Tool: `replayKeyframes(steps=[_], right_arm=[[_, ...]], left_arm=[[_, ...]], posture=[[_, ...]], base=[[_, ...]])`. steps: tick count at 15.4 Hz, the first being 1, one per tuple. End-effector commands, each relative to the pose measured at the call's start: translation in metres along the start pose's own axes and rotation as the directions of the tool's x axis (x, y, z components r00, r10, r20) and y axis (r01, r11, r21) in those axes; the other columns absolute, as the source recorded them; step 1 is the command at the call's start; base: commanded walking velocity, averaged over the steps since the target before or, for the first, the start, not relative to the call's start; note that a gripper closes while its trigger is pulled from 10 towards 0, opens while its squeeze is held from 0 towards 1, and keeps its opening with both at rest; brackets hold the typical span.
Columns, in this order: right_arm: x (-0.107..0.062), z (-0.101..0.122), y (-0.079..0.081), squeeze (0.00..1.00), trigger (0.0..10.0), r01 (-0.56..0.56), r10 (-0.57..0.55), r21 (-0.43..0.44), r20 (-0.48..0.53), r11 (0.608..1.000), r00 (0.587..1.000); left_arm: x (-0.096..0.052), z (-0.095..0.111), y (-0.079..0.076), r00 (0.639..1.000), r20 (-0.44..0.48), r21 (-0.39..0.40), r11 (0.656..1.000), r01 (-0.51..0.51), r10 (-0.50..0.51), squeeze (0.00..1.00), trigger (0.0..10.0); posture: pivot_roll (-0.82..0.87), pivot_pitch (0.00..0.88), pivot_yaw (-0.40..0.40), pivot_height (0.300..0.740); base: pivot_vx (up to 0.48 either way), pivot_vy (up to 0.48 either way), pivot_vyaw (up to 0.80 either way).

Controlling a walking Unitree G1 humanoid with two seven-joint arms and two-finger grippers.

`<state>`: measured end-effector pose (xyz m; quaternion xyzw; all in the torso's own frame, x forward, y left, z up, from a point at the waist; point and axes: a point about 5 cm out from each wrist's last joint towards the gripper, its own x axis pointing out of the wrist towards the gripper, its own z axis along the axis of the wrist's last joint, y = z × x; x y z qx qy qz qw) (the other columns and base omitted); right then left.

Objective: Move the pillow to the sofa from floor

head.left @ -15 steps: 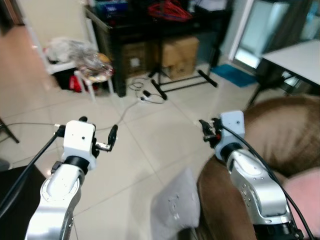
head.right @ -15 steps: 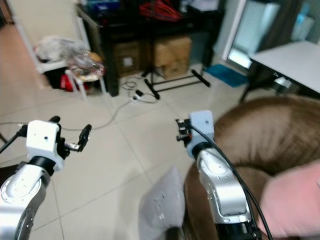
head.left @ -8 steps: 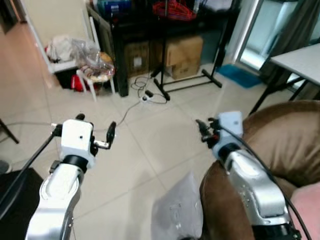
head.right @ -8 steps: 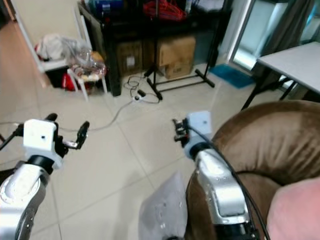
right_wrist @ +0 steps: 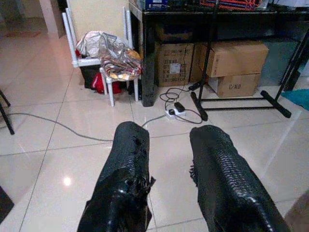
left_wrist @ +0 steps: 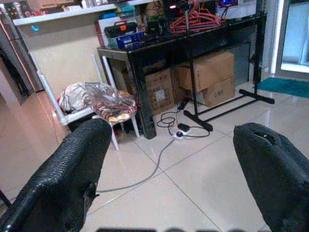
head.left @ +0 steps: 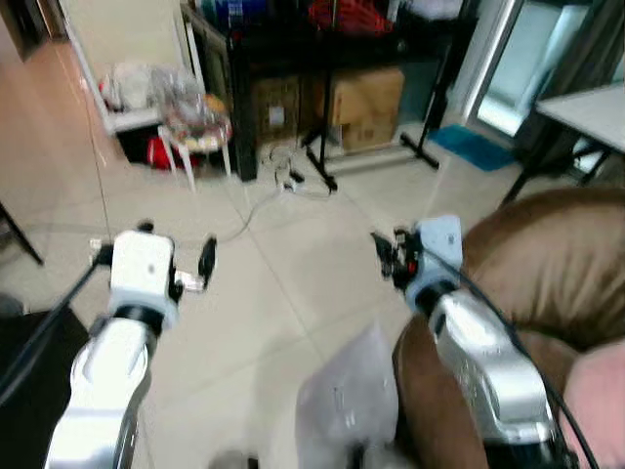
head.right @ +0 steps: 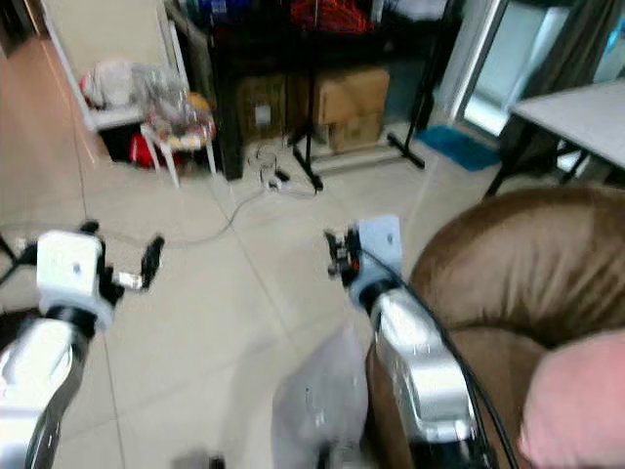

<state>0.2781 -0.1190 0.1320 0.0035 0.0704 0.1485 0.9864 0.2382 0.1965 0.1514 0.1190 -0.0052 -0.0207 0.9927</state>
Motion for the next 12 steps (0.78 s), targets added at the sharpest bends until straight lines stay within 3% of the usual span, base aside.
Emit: replayKeyframes(steps=[1,5,12], right_arm=[[-0.0002,-0.0002,-0.0023,0.00,10.0,0.006,-0.006,0.002,0.001,1.000,1.000],[-0.0001,0.0001,-0.0026,0.00,10.0,0.006,-0.006,0.000,0.006,1.000,1.000],[0.0002,0.0005,-0.0048,0.00,10.0,0.015,-0.014,-0.019,0.009,1.000,1.000]], left_arm=[[0.0000,-0.0008,0.0003,1.000,-0.006,0.013,1.000,-0.007,0.007,0.00,10.0],[0.0003,-0.0009,0.0001,1.000,-0.007,0.016,1.000,-0.009,0.009,0.00,10.0],[-0.0003,-0.0036,-0.0014,1.000,-0.011,0.029,1.000,-0.010,0.010,0.00,10.0]], posture=[[-0.05,0.000,-0.021,0.620],[-0.05,0.000,-0.019,0.581],[-0.05,0.000,-0.021,0.581]], base=[[0.000,0.000,0.00],[0.000,0.000,0.00],[0.000,0.000,0.00]])
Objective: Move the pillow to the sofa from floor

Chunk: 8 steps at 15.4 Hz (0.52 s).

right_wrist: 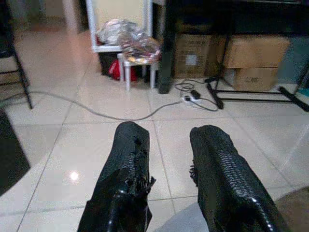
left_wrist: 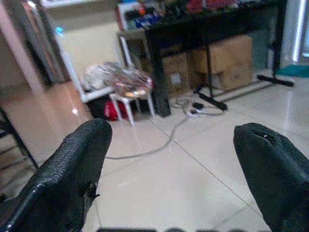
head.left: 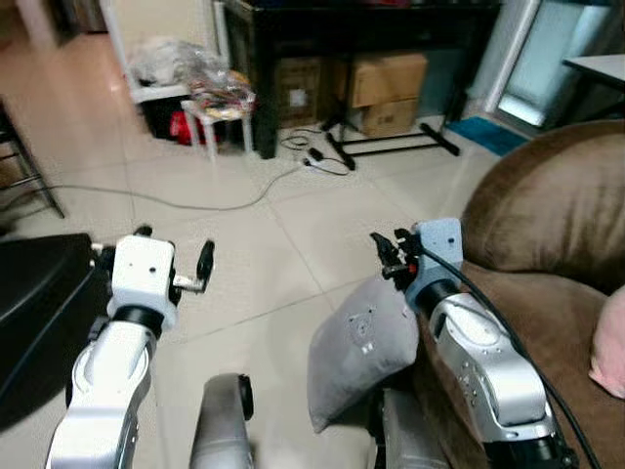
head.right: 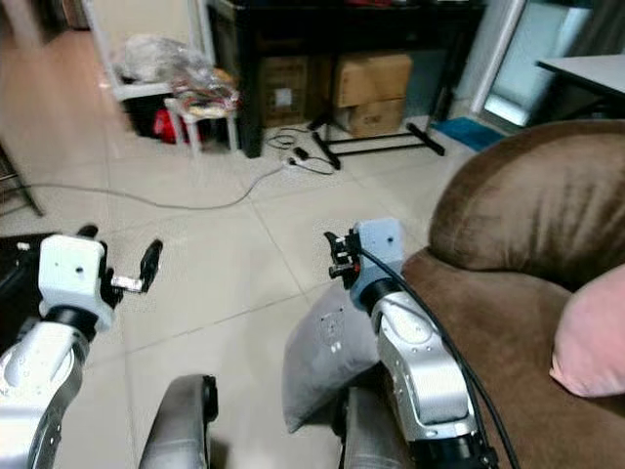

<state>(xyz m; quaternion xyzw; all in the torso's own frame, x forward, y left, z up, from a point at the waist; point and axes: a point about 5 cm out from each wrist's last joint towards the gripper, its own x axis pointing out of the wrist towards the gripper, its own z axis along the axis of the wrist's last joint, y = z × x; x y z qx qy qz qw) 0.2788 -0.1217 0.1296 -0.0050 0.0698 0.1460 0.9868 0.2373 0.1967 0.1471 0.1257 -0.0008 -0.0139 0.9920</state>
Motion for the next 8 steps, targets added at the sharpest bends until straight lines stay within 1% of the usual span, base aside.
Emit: replayKeyframes(steps=[1,4,8], right_arm=[[0.0002,0.0027,-0.0028,0.00,10.0,0.013,-0.013,-0.006,0.010,1.000,1.000],[0.0000,0.0014,-0.0061,0.00,10.0,0.028,-0.028,-0.017,0.014,0.999,1.000],[-0.0007,-0.0004,-0.0057,0.00,10.0,0.019,-0.019,-0.020,0.018,1.000,1.000]], left_arm=[[0.0004,0.0001,-0.0002,1.000,0.000,0.018,1.000,-0.003,0.003,0.00,10.0],[-0.0028,-0.0020,0.0043,1.000,0.012,0.034,0.999,-0.019,0.019,0.00,10.0],[-0.0057,-0.0039,0.0074,0.999,0.023,0.035,0.999,-0.031,0.030,0.00,10.0]], posture=[[-0.05,0.000,-0.023,0.581],[-0.05,0.000,-0.027,0.581],[-0.05,0.000,-0.032,0.581]], base=[[0.000,0.000,0.00],[0.000,0.000,0.00],[0.000,0.000,0.00]])
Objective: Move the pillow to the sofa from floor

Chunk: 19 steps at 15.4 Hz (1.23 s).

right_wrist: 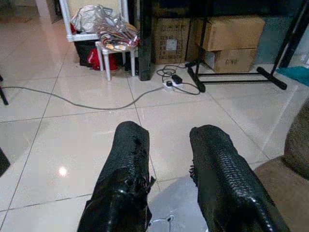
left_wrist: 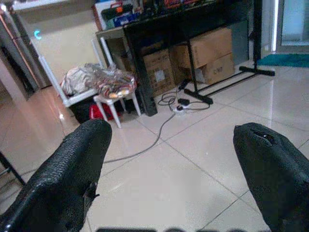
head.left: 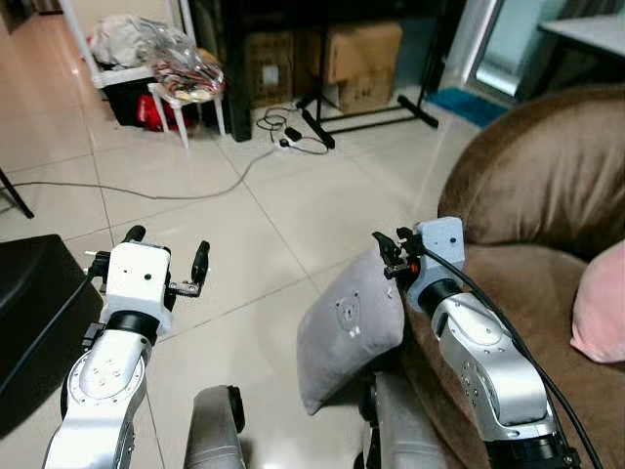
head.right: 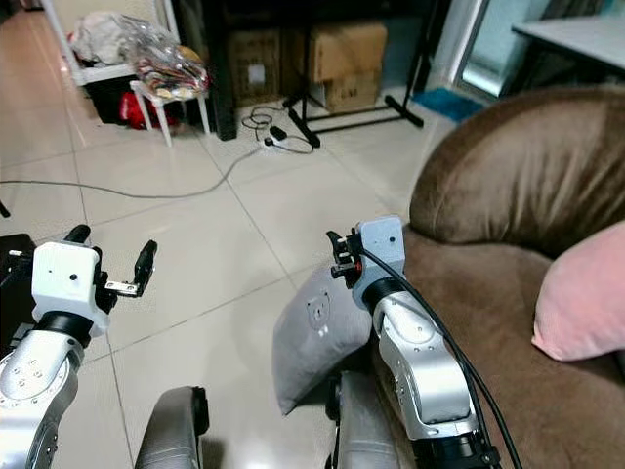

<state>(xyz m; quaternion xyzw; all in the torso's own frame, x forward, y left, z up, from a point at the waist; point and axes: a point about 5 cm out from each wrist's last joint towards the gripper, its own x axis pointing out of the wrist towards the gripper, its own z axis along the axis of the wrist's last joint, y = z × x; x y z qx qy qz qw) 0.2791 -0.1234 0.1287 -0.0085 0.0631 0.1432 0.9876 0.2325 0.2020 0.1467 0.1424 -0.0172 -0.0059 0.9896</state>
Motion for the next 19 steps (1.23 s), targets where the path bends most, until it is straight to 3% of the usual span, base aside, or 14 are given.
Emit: replayKeyframes(steps=[1,6,19], right_arm=[[-0.0013,-0.0006,-0.0040,0.00,10.0,0.012,-0.012,-0.009,0.008,1.000,1.000],[-0.0025,-0.0036,-0.0028,0.00,10.0,0.005,-0.005,0.002,-0.001,1.000,1.000],[-0.0032,-0.0045,-0.0013,0.00,10.0,-0.005,0.005,0.014,0.005,1.000,1.000]], left_arm=[[-0.0014,-0.0031,0.0036,1.000,-0.004,0.001,1.000,-0.018,0.018,0.00,10.0],[-0.0022,-0.0040,0.0044,1.000,0.004,-0.002,1.000,-0.021,0.021,0.00,10.0],[0.0000,-0.0032,0.0030,1.000,0.018,-0.019,1.000,-0.012,0.013,0.00,10.0]], posture=[[-0.05,0.000,-0.033,0.581],[-0.05,0.000,-0.029,0.581],[-0.05,0.000,-0.021,0.456]], base=[[0.000,0.000,0.00],[0.000,0.000,0.00],[0.000,0.000,0.00]])
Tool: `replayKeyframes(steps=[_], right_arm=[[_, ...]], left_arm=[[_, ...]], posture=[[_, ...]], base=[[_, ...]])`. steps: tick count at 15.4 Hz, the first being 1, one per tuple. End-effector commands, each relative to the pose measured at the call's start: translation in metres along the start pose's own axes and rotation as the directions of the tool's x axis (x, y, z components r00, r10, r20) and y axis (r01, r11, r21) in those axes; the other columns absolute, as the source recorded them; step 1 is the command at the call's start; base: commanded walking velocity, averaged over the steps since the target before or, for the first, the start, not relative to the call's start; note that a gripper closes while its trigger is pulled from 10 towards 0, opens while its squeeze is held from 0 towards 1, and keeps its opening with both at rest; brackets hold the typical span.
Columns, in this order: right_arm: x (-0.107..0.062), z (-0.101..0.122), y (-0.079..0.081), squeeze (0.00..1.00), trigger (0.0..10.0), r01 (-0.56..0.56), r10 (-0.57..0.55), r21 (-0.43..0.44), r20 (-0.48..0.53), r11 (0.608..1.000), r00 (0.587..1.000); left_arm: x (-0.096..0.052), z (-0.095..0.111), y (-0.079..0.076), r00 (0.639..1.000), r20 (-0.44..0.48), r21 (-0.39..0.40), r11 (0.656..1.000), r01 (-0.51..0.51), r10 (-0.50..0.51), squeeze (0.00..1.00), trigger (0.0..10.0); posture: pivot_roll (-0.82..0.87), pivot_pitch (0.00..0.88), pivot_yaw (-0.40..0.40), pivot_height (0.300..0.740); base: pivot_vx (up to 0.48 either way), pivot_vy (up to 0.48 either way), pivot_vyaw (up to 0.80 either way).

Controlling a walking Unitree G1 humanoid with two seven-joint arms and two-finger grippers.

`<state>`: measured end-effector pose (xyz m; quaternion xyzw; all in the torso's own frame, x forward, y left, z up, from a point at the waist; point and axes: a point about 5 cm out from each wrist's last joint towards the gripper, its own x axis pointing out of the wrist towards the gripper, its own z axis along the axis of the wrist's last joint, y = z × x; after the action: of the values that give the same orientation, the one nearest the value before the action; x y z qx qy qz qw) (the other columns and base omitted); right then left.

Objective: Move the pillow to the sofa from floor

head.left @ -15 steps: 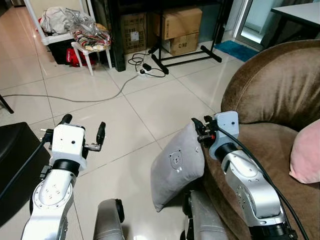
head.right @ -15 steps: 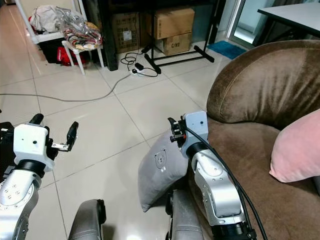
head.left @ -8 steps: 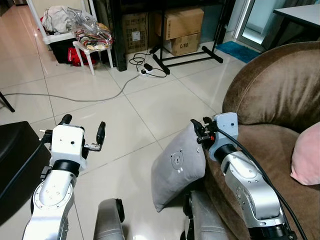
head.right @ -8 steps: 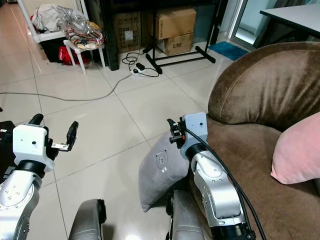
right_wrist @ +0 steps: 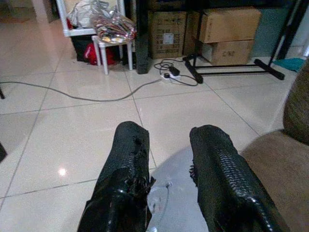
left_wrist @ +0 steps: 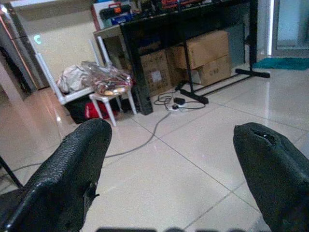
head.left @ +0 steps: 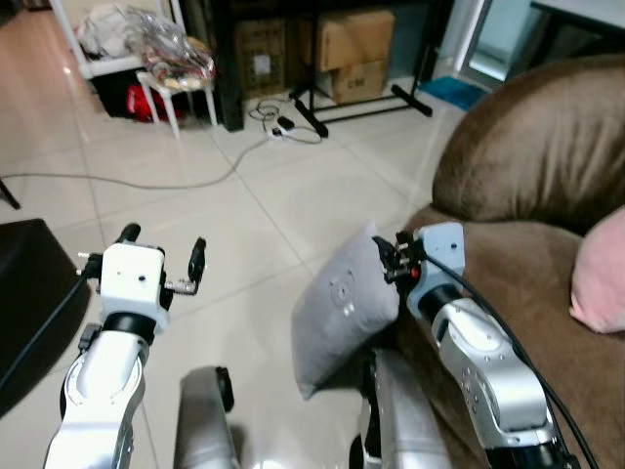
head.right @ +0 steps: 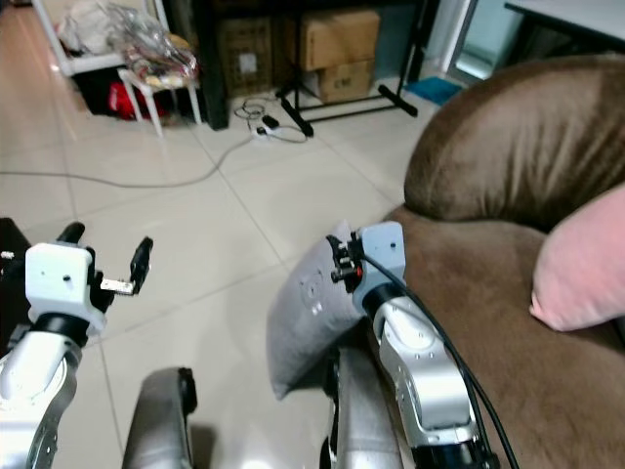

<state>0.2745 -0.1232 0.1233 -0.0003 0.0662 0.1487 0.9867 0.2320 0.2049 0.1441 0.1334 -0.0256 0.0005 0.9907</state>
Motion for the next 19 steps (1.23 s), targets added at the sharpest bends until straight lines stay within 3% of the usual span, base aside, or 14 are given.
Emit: replayKeyframes(steps=[1,6,8,10,13,18,19], right_arm=[[0.000,0.001,-0.003,0.00,10.0,0.008,-0.008,-0.004,0.008,1.000,1.000],[0.001,0.002,-0.004,0.00,10.0,0.012,-0.012,-0.009,0.009,1.000,1.000],[0.001,0.002,-0.001,0.00,10.0,-0.019,0.020,-0.076,0.003,0.997,1.000],[0.001,0.002,-0.002,0.00,10.0,-0.021,0.021,-0.081,0.001,0.997,1.000],[0.001,0.001,-0.006,0.00,10.0,0.003,-0.003,-0.049,-0.001,0.999,1.000],[0.001,-0.002,-0.011,0.00,10.0,-0.007,0.005,-0.076,-0.030,0.997,1.000],[0.002,-0.005,-0.014,0.44,10.0,-0.024,0.022,-0.049,-0.048,0.999,0.999]], left_arm=[[0.001,0.000,0.001,1.000,0.003,-0.002,1.000,0.004,-0.004,0.00,10.0],[0.001,0.000,0.000,1.000,0.010,-0.021,1.000,0.017,-0.017,0.00,10.0],[0.001,0.000,0.000,1.000,0.012,-0.024,1.000,0.019,-0.019,0.00,10.0],[0.000,0.000,0.000,1.000,0.013,-0.024,1.000,0.020,-0.020,0.00,10.0],[-0.002,-0.001,-0.002,1.000,0.008,-0.020,1.000,0.014,-0.014,0.00,10.0],[-0.005,-0.004,-0.005,0.999,-0.010,-0.022,0.999,0.031,-0.031,0.00,10.0],[-0.007,-0.006,-0.007,0.999,-0.021,-0.022,0.999,0.044,-0.045,0.00,10.0]], posture=[[-0.05,0.000,-0.021,0.456],[-0.05,0.000,-0.022,0.456],[-0.05,0.000,-0.022,0.456],[-0.05,0.000,-0.025,0.456],[-0.05,0.000,-0.031,0.456],[-0.05,0.000,-0.037,0.456],[-0.05,0.000,-0.040,0.456]], base=[[0.000,0.000,0.00],[0.167,0.000,0.00],[0.279,0.000,0.00],[0.268,0.000,0.00],[0.000,0.000,0.00],[0.000,0.000,0.00],[0.000,0.000,0.00]])
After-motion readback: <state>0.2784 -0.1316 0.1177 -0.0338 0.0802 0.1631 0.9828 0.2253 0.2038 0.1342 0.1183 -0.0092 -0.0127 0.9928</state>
